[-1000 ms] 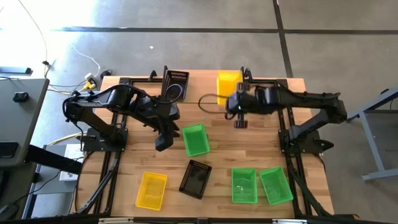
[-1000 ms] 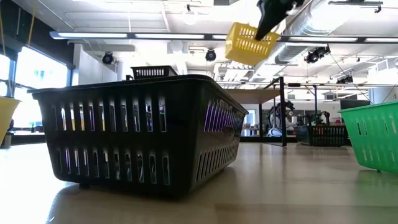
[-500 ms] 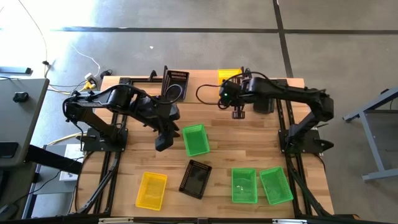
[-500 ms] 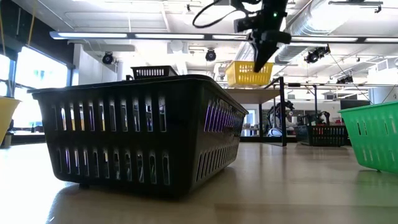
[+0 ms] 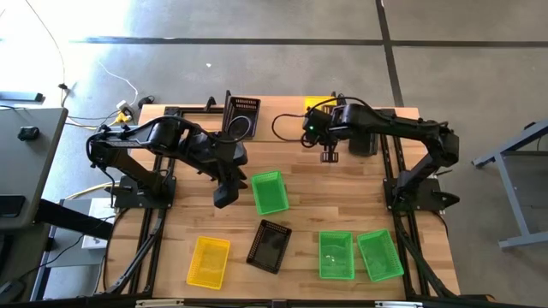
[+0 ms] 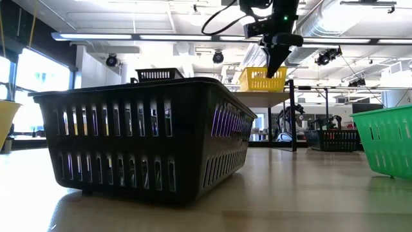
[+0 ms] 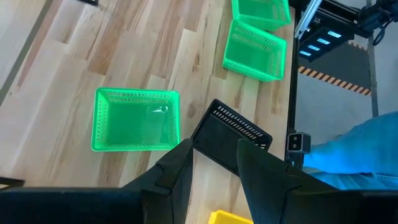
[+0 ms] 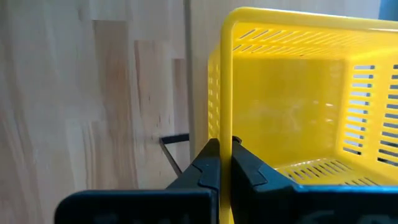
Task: Stack baskets on shelf by color
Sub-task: Put the middle-right yellow bin on the shelf, then put the top green bin on the shelf
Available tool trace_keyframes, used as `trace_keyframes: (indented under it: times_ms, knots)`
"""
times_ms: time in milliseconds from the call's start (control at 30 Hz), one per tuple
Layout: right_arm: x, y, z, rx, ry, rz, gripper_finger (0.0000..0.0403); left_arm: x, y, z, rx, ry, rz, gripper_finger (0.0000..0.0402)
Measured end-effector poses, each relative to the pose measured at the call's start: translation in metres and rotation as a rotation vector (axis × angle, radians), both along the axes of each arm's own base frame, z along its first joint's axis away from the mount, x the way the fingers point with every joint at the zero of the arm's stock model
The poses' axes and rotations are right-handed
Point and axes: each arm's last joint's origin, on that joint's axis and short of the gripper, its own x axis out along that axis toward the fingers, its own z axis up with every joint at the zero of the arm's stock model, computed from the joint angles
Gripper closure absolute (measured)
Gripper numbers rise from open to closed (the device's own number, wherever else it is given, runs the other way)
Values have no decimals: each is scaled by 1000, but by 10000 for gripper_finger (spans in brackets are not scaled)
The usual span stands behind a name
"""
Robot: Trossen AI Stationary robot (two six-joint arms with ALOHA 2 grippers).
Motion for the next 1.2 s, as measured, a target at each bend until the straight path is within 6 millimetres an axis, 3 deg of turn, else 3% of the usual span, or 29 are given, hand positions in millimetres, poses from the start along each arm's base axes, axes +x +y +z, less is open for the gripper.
trace_keyframes:
  times_ms: [167, 400, 600, 933, 1200]
  knots:
    - [-1, -3, 0, -3, 0, -18, 392, 0, 0, 0, 0, 0, 0, 286]
    - [-1, -3, 0, -19, 2, -24, 331, 0, 0, 0, 0, 0, 0, 286]
    - [-3, 1, 16, -12, -15, -71, 299, 0, 0, 0, 0, 0, 0, 286]
    - [-10, 9, 47, 143, -119, -229, 293, 1, -4, -1, 44, 2, 14, 286]
    - [-8, 37, 68, 125, -189, -264, 293, 13, -24, -11, 130, 24, -2, 286]
